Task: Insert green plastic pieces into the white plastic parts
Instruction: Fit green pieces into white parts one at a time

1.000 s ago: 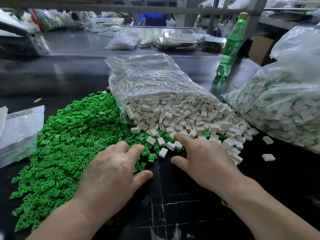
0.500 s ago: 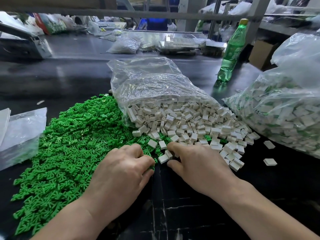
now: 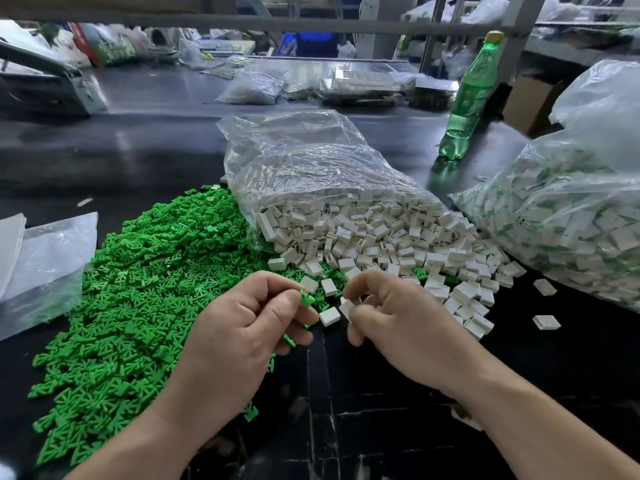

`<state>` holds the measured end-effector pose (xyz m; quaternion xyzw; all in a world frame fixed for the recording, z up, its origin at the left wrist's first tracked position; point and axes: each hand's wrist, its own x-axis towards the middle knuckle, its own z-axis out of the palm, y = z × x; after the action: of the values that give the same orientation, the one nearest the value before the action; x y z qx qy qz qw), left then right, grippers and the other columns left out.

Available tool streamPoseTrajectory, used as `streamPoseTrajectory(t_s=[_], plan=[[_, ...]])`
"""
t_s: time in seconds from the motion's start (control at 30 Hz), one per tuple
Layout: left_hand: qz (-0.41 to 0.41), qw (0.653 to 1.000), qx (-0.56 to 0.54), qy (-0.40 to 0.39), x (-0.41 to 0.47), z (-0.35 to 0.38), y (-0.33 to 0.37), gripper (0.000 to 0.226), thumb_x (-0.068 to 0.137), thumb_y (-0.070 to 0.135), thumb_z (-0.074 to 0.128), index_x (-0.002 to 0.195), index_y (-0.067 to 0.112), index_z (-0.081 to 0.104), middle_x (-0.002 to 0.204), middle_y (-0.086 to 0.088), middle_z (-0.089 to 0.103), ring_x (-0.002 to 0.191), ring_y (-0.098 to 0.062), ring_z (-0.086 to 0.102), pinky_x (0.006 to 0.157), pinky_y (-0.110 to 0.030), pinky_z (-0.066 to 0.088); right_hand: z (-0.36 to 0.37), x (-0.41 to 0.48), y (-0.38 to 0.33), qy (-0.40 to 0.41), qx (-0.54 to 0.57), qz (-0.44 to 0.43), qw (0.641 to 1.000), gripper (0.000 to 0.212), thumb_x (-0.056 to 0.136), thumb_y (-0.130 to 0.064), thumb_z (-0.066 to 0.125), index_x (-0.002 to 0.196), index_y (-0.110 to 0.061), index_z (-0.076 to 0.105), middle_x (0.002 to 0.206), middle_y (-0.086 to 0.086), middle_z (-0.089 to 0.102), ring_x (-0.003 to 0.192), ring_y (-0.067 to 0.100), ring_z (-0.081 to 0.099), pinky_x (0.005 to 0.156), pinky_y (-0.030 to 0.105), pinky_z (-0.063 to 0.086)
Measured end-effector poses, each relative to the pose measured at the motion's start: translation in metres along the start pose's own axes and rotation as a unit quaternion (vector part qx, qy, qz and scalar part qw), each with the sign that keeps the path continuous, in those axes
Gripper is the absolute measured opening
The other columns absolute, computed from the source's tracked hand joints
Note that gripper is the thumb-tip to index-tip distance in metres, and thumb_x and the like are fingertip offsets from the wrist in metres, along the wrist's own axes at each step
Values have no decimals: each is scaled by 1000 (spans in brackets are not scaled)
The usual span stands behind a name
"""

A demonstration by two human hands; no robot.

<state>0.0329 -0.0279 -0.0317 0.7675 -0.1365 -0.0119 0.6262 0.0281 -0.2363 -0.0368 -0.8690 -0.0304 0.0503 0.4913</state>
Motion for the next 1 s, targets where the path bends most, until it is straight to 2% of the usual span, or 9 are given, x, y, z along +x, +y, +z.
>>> streamPoseTrajectory(t_s=[0.07, 0.13, 0.27, 0.37, 0.47, 0.63, 0.77, 0.9, 1.0], plan=[[-29, 996, -86, -17, 1, 1, 2, 13, 84, 34, 60, 89, 28, 70, 89, -6, 76, 77, -22, 73, 61, -22, 55, 2, -1, -1, -26, 100, 20, 994, 22, 100, -26, 56, 116, -41, 59, 80, -1, 74, 45, 5, 45, 40, 16, 36], [-58, 986, -156, -25, 2, 2, 0, 16, 77, 32, 67, 90, 22, 72, 93, -13, 75, 80, -26, 73, 62, -24, 56, 4, 0, -4, -38, 181, 46, 982, 33, 101, -19, 56, 127, -39, 57, 78, 4, 73, 40, 8, 42, 36, 17, 33], [-112, 965, -237, -16, 6, 3, -4, 25, 60, 23, 80, 83, 18, 74, 89, -21, 73, 74, -27, 72, 60, -26, 57, 3, 1, -9, -62, 334, 89, 936, 19, 100, -7, 54, 113, -17, 63, 75, 12, 67, 36, 12, 34, 33, 17, 25], [-116, 967, -227, -14, 7, 2, -8, 30, 61, 11, 89, 85, 21, 73, 85, -17, 71, 72, -25, 71, 59, -26, 56, 3, -3, -13, -82, 374, 77, 920, 5, 101, -8, 55, 105, -11, 56, 79, 15, 67, 38, 13, 34, 34, 17, 26], [-96, 972, -214, -25, 5, 1, -10, 22, 72, 10, 75, 90, 22, 73, 78, -8, 69, 72, -21, 70, 60, -26, 55, 3, -7, -16, -103, 400, 60, 909, 6, 102, -9, 53, 108, -7, 54, 87, 18, 69, 37, 10, 36, 33, 16, 28], [-64, 973, -219, -45, 2, 0, -6, 18, 80, 16, 70, 98, 16, 75, 76, -9, 66, 73, -20, 66, 62, -27, 54, 4, -10, -18, -117, 415, 51, 901, 7, 93, -14, 65, 97, -11, 68, 85, 14, 65, 38, 9, 36, 34, 15, 26], [-56, 971, -227, -56, -1, 2, 0, 30, 74, 29, 76, 101, 16, 74, 75, -11, 66, 71, -22, 66, 63, -28, 53, 6, -11, -19, -146, 481, 58, 862, 6, 85, -14, 63, 87, -9, 67, 76, 6, 52, 41, 7, 38, 32, 16, 27], [-45, 975, -212, -54, -3, 5, 3, 22, 77, 26, 77, 97, 17, 74, 73, -13, 67, 69, -23, 66, 61, -28, 54, 7, -10, -19, -174, 548, 73, 815, 11, 84, -10, 57, 77, -11, 64, 75, 4, 57, 40, 5, 42, 31, 15, 30], [-31, 980, -192, -38, -3, 8, 5, 16, 80, 21, 70, 95, 19, 74, 73, -12, 68, 67, -22, 67, 60, -27, 54, 8, -9, -19, -184, 549, 75, 812, 10, 86, -12, 58, 81, -11, 66, 77, 3, 59, 40, 4, 42, 31, 15, 30]])
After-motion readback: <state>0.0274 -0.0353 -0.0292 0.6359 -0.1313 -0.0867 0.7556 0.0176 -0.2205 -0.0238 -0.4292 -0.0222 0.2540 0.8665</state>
